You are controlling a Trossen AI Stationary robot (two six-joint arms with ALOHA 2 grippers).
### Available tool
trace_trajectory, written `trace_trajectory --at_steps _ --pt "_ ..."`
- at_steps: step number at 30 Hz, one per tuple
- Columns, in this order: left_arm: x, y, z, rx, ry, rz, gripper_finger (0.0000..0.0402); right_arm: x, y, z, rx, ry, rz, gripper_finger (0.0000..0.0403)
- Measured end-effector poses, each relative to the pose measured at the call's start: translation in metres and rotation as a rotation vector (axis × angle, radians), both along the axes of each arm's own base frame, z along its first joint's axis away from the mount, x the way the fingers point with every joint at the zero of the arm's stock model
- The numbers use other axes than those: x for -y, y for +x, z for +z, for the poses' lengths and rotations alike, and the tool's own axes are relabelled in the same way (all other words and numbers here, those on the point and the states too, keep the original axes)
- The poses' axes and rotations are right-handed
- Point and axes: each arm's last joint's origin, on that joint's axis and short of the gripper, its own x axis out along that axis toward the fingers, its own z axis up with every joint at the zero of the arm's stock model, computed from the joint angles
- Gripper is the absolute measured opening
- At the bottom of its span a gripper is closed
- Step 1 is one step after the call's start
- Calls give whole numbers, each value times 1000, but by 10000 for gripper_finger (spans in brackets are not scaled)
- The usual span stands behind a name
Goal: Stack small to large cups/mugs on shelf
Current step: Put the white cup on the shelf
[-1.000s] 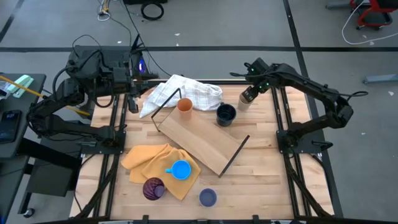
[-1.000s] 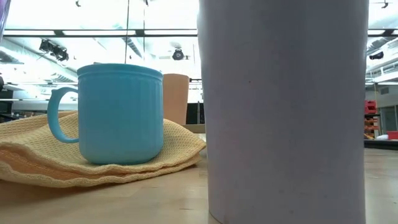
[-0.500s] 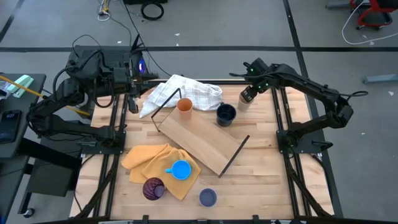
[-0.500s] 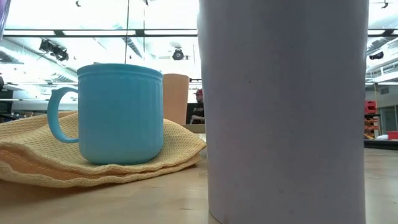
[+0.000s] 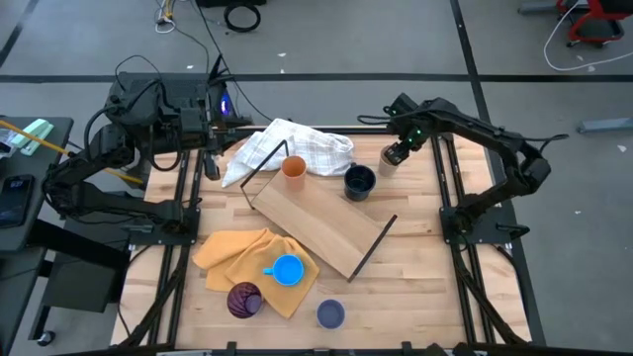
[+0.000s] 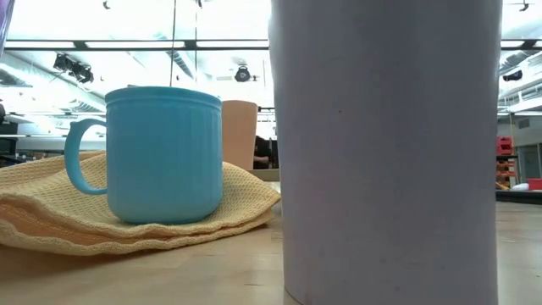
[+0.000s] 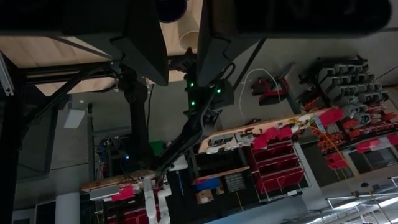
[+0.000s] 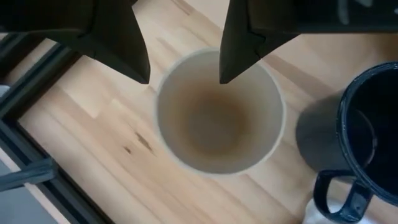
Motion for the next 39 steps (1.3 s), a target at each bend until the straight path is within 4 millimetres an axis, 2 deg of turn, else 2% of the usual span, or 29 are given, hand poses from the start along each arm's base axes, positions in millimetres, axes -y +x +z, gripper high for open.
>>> trace_trajectory --at_steps 7,17,39 --pt "0 0 0 1 -2 0 92 8 4 -11 -32 16 -15 221" --pt "0 0 0 1 -2 0 88 22 7 -25 -61 10 -41 200" --pt "0 0 0 0 -1 0 91 29 4 -27 -24 3 -96 180"
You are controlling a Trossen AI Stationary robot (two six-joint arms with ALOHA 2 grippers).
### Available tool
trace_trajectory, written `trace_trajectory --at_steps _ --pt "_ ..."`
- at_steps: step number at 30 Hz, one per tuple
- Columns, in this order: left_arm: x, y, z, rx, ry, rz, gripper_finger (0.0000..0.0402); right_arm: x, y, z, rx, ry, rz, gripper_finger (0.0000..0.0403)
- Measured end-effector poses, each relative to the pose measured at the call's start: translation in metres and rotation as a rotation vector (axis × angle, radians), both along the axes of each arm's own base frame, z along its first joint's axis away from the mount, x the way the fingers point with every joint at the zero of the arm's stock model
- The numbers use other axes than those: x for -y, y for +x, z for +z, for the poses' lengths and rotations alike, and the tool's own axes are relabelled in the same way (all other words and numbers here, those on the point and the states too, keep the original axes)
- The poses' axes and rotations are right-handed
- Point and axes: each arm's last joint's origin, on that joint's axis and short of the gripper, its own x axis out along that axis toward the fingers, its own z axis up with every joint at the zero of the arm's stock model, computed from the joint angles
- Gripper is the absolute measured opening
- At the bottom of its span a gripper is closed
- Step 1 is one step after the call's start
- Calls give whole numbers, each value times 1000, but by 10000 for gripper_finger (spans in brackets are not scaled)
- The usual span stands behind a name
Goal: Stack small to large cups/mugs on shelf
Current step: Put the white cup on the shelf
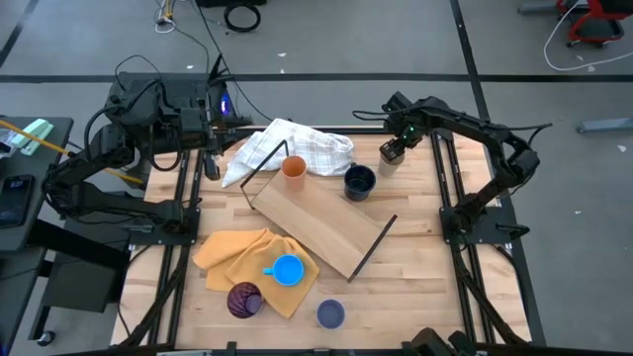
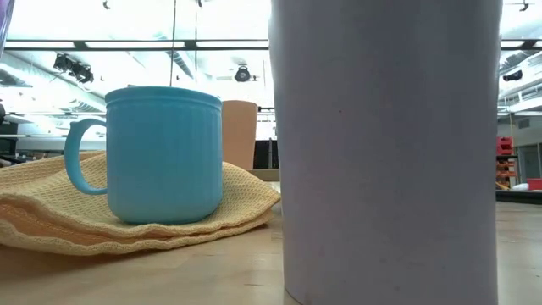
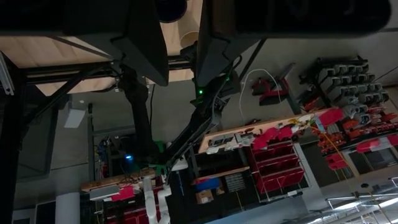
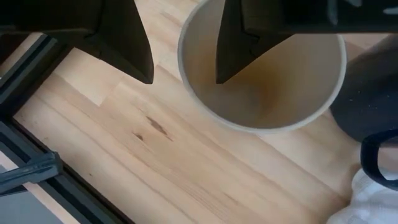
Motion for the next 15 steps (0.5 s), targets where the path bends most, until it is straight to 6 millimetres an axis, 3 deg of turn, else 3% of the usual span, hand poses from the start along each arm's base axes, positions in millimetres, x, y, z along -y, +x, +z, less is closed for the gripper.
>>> trace_trajectory --at_steps 15 --pt "0 0 0 0 0 0 94 0 0 0 10 7 -19 144"
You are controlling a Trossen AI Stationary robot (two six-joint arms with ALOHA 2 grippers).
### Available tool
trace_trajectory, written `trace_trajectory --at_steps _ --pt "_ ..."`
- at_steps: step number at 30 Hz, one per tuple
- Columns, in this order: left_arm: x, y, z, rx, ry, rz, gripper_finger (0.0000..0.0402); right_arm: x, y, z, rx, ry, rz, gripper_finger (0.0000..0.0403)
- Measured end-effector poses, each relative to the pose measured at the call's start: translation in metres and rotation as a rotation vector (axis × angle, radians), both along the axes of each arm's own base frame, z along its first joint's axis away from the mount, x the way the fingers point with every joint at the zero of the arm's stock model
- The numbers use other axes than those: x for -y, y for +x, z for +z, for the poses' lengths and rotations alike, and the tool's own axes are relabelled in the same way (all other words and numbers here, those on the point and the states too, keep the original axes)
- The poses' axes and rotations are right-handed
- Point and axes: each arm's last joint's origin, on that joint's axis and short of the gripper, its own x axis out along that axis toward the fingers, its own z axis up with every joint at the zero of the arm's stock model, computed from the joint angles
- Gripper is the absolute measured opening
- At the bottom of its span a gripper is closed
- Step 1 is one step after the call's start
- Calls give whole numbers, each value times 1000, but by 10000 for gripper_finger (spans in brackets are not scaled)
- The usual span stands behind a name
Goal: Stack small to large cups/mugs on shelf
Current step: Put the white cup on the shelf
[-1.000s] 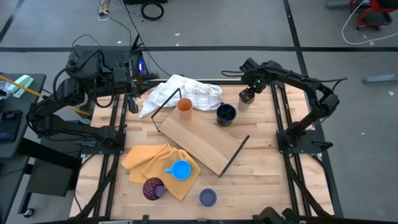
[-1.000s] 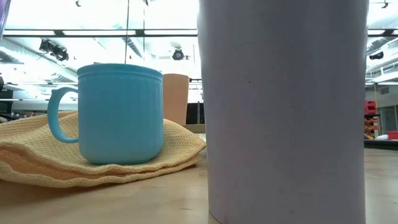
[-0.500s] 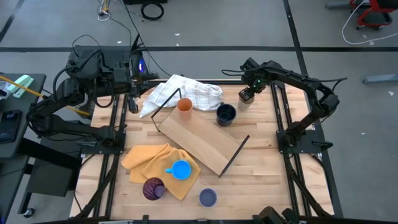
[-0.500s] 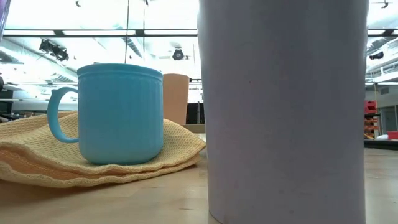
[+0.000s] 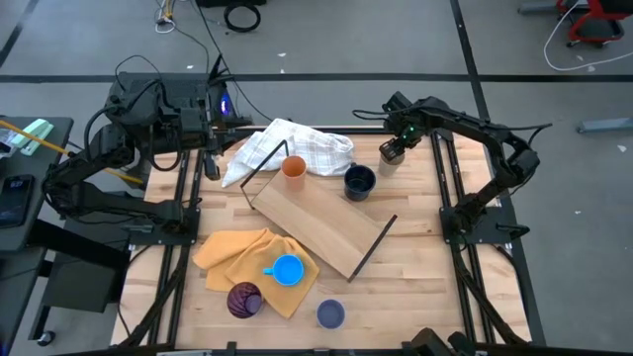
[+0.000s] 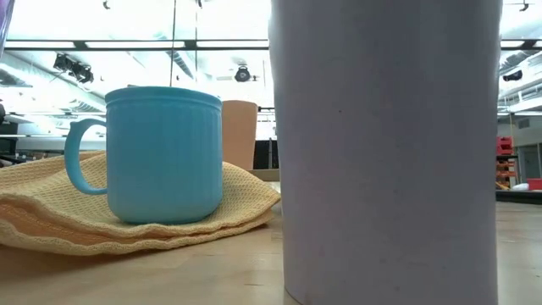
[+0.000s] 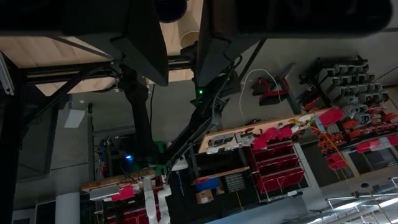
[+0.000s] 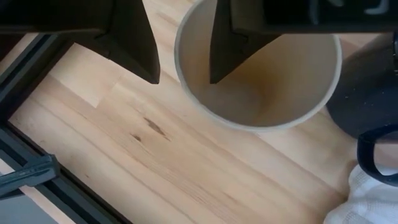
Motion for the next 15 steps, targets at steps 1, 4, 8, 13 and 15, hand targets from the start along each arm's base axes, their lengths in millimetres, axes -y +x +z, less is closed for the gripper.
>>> trace_trajectory --at_steps 1,4,8,13,15 --pt "0 0 0 0 0 0 93 0 0 0 2 2 1 141" --pt "0 0 0 0 0 0 90 0 0 0 8 7 2 131" --pt "0 0 0 0 0 0 91 0 1 0 18 12 2 116" --pt "0 0 0 0 0 0 93 -5 -2 -17 38 55 -2 69" --pt "0 0 0 0 0 -1 91 -10 -5 -31 29 93 -21 34"
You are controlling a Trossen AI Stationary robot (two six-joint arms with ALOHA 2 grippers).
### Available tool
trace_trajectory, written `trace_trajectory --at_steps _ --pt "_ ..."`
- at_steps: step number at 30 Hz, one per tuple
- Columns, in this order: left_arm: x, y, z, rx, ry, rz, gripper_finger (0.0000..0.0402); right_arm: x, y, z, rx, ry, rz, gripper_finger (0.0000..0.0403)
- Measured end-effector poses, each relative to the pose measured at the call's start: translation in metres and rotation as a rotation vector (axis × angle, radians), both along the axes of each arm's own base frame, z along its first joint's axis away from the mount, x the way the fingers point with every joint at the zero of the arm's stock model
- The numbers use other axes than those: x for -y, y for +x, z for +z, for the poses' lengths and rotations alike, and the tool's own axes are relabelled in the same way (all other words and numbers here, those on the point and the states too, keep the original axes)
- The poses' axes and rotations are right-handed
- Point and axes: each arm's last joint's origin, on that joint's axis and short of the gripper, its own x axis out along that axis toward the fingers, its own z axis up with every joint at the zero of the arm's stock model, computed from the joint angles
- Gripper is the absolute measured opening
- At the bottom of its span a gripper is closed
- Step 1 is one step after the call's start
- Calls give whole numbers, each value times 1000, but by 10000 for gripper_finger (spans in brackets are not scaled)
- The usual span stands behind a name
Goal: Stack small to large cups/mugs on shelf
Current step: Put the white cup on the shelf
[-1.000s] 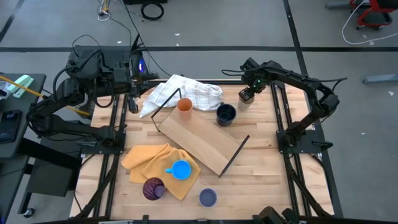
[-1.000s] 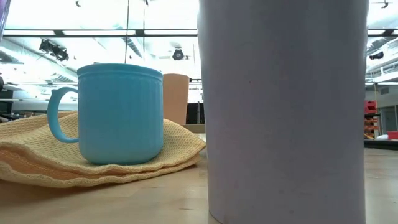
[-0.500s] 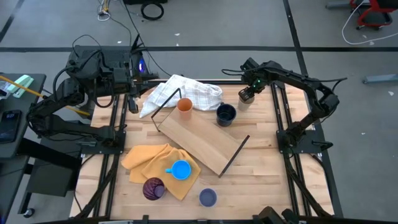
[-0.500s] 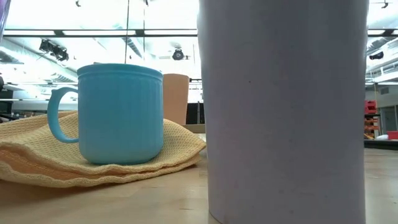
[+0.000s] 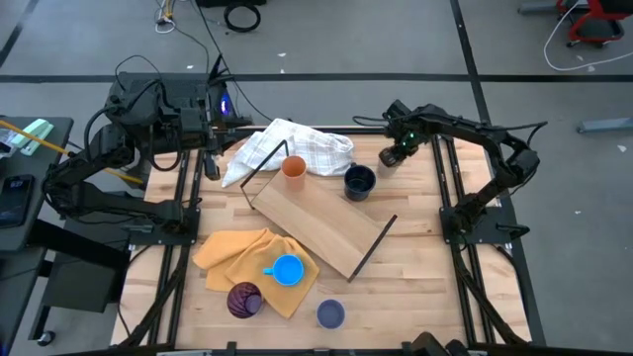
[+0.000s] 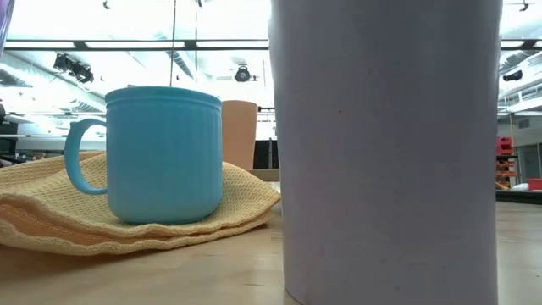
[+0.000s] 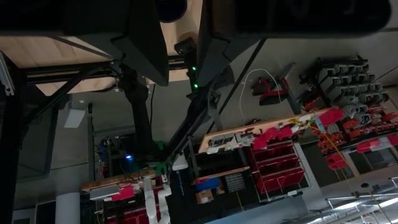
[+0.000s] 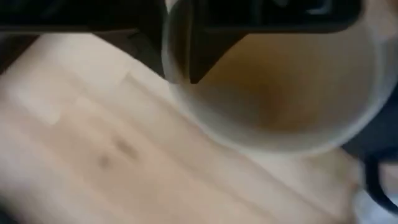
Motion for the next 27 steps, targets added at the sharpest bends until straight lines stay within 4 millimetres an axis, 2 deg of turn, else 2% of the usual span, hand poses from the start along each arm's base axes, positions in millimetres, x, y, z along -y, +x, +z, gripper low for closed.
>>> trace_trajectory --at_steps 2,5,7,10,14,19,23,27 --pt "0 0 0 0 0 0 89 -6 -2 -9 1 21 6 12" --pt "0 0 0 0 0 0 87 -13 -2 -14 -20 24 26 9" --pt "0 0 0 0 0 0 89 -15 -1 -12 -25 4 44 7" --pt "0 0 0 1 0 0 92 -12 2 4 -11 -56 50 4" --pt "0 0 0 1 0 0 93 -3 7 43 40 -161 41 2" --pt "0 0 0 1 0 0 94 -4 17 88 80 -207 80 2" --pt "0 0 0 1 0 0 94 -20 31 123 155 -199 138 1" --pt "0 0 0 0 0 0 94 -48 46 153 320 -62 210 1"
